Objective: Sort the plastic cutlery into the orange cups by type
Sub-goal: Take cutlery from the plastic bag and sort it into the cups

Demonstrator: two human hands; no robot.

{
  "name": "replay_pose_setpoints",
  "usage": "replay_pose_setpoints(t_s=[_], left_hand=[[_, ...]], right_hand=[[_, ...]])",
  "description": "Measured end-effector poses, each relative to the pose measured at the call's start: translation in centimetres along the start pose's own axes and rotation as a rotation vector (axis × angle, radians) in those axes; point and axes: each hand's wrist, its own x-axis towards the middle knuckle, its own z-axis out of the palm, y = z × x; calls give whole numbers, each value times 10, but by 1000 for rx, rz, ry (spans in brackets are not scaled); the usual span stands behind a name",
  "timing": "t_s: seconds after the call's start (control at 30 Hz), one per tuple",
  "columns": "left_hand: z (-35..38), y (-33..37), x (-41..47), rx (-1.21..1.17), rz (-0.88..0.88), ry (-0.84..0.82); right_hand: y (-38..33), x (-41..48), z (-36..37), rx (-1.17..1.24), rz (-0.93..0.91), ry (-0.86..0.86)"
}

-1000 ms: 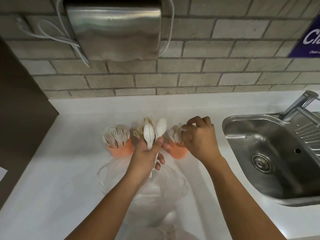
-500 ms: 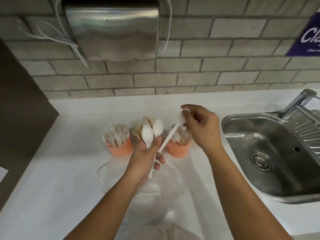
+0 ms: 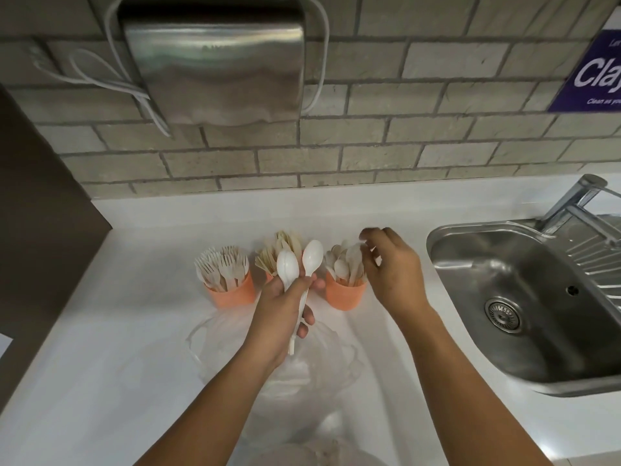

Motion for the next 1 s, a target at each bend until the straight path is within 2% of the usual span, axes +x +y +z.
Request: replay_pose_setpoints(t_s=[0.13,0.2,0.37,0.5,0.53,0.6,0.73,0.83,0.93,1.0], left_hand=[[-1,-1,0,9,29,7],[-1,-2,0,22,45,10],[1,-3,0,47,69,-4],[6,-1,-2,60,75,-41],[6,-1,-2,66,74,-49],[5,-2,-1,84,65,-47],[-3,-3,3,-5,8,-12],[-8,-3,3,-141,-62,-30],[-7,-5,4,-241,-98,-62],[-5,-5,4,-234,-86,-63]], right_hand=[[4,-8,14,-236,-49,-66],[0,-9,13,-264,-30,-69],[-34,3,-2,146,109,33],[-57,12,-15,480,259,-248],[-57,13,-16,516,278,-265],[-55,16,-19,573,327,-198],[-42,29,-36,631,401,122],[-25,31,-43,465,267,198],[-13,22,-34,259,62,163],[-9,15,-25,208,3,134]])
